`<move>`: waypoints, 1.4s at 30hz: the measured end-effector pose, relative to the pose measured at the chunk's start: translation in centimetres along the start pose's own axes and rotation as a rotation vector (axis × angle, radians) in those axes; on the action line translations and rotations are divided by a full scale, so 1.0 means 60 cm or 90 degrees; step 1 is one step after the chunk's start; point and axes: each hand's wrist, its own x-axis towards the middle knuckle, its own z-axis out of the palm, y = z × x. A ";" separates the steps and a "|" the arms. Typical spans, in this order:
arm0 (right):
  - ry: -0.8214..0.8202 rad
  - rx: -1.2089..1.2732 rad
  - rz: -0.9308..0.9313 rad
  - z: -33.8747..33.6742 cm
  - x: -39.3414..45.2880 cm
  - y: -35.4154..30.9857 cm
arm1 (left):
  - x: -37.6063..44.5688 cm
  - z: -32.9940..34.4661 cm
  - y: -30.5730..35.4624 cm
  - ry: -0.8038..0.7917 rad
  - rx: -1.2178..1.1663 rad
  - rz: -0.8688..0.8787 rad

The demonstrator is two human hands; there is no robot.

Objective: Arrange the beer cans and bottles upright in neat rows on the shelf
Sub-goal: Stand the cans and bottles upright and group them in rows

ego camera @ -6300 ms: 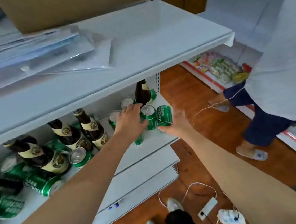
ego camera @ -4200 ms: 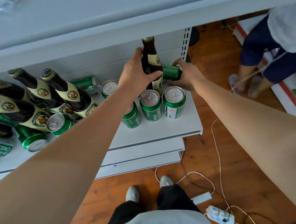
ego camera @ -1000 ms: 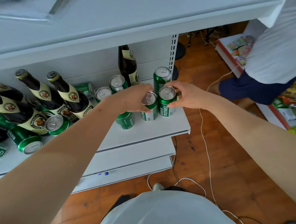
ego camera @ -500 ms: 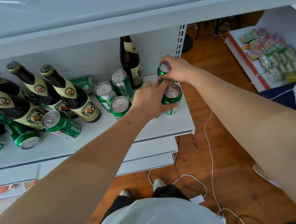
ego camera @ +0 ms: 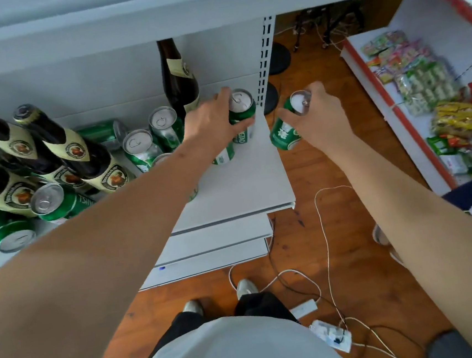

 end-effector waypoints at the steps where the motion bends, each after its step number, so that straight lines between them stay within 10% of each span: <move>1: -0.014 -0.007 -0.024 0.004 -0.010 -0.002 | 0.012 0.005 0.000 -0.002 -0.003 -0.008; 20: -0.293 -0.026 -0.064 0.038 -0.045 -0.055 | 0.051 -0.026 -0.008 -0.171 -0.170 -0.014; 26: -0.159 0.094 0.068 0.038 0.016 -0.062 | 0.018 -0.021 -0.032 -0.191 -0.071 -0.036; 42: -0.257 0.054 0.095 0.061 0.082 -0.091 | -0.001 0.000 -0.039 -0.079 -0.281 -0.147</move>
